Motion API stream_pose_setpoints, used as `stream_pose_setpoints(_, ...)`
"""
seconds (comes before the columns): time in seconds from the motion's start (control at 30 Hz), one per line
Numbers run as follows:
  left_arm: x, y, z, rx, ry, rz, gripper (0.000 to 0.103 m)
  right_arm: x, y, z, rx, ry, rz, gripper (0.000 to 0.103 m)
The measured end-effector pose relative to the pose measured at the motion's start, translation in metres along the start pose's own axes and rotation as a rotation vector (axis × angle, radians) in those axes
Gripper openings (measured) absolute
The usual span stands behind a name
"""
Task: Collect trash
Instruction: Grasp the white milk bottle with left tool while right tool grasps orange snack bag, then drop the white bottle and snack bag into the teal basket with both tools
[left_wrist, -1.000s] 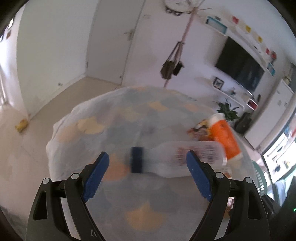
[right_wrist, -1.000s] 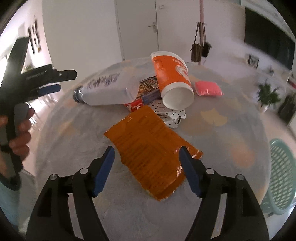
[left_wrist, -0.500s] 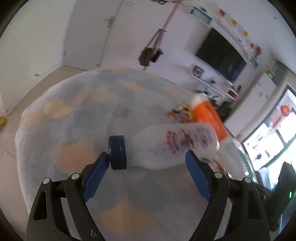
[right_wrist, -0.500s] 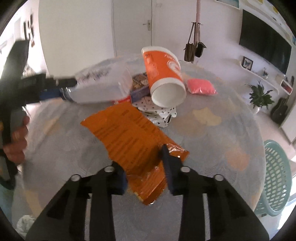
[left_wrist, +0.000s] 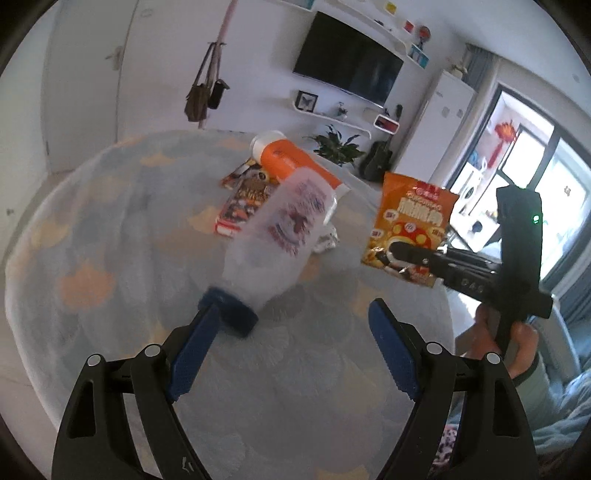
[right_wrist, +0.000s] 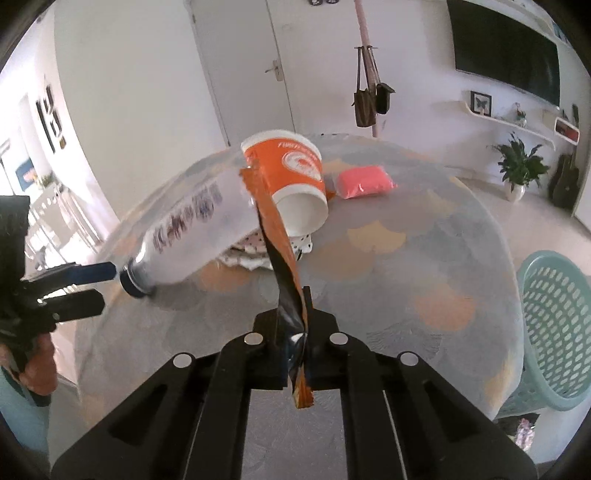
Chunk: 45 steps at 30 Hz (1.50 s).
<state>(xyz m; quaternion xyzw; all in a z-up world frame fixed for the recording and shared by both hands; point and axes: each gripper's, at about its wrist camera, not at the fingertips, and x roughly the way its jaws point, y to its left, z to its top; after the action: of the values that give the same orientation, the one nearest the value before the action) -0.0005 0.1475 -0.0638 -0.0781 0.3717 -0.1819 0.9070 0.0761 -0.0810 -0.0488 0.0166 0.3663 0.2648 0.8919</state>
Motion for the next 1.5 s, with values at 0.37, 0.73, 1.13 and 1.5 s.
stream_pose_setpoints(0.37, 0.071, -0.042, 0.039, 0.279, 0.115, 0.283, 0.081, -0.020, -0.007, 0.008, 0.024, -0.039, 0.016, 0.004)
stream_pose_setpoints(0.73, 0.063, -0.041, 0.046, 0.187, 0.055, 0.302, 0.065, -0.036, -0.026, 0.007, 0.069, -0.071, 0.006, 0.004)
stream_pose_setpoints(1.13, 0.045, -0.114, 0.079, 0.160, -0.119, 0.055, 0.065, -0.078, -0.073, 0.017, 0.134, -0.160, -0.097, 0.004)
stream_pose_setpoints(1.5, 0.120, -0.220, 0.126, 0.199, -0.128, -0.086, 0.065, -0.128, -0.174, 0.010, 0.295, -0.212, -0.327, 0.004)
